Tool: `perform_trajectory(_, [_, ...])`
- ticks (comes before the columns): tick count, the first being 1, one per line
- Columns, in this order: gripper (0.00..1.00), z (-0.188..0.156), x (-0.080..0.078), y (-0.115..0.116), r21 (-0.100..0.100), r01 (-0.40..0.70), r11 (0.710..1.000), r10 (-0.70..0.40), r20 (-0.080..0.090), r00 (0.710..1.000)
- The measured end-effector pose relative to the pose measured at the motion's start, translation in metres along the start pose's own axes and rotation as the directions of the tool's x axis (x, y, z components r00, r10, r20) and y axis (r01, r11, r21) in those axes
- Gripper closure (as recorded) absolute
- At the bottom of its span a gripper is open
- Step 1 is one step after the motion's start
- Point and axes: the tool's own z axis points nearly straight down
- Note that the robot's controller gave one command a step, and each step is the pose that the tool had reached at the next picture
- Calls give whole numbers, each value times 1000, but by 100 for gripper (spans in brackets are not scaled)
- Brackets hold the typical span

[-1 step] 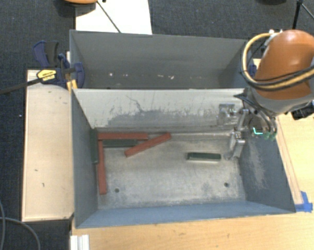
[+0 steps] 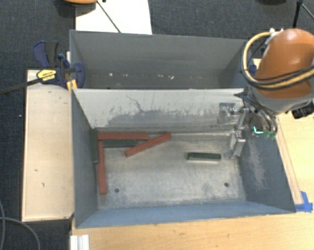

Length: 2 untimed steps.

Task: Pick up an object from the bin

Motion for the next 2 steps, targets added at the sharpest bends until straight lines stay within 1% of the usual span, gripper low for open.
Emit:
perform_trajectory(1, [0, 43, 22, 24, 1, 77, 997, -77, 6, 997])
perform_trajectory(2, [0, 108, 29, 38, 1, 218, 976, -218, 6, 976])
